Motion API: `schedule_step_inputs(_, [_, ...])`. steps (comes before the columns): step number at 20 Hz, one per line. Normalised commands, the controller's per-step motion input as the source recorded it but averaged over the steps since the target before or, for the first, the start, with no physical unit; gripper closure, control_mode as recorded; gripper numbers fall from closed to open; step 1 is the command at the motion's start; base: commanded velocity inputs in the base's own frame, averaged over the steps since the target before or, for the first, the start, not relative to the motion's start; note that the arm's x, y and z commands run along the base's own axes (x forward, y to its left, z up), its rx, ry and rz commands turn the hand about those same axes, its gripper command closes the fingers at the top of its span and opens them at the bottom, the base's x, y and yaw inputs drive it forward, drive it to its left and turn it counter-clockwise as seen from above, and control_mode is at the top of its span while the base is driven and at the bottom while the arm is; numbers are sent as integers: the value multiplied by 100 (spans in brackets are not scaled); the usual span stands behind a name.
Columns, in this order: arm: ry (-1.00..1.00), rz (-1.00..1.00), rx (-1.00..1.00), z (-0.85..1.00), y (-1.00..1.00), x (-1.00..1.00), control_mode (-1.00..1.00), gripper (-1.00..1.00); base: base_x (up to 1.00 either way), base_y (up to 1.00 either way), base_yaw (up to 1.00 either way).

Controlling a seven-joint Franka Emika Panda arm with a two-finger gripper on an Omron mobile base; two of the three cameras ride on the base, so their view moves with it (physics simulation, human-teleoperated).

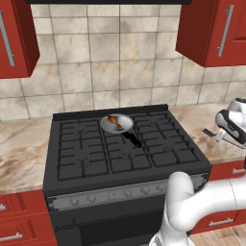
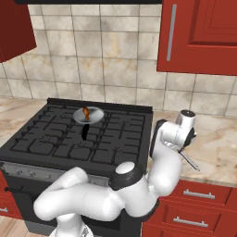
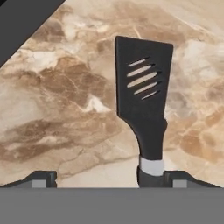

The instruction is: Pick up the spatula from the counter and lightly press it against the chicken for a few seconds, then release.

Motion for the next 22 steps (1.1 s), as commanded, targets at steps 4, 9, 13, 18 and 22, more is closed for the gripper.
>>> schedule_step_inputs(4, [4, 3, 0, -21, -16, 18, -100, -100, 0, 0, 0])
schedule_step_inputs(9, [5, 3, 0, -24, -9, 18, -100, 100, 0, 0, 0])
schedule_step_inputs(13, [2, 3, 0, -6, 0, -5, -100, 100, 0, 0, 0])
schedule_step_inputs(18, [-6, 5, 0, 23, 0, -44, -100, 100, 0, 0, 0])
schedule_step_inputs(22, [-5, 4, 0, 33, 0, -47, -100, 100, 0, 0, 0])
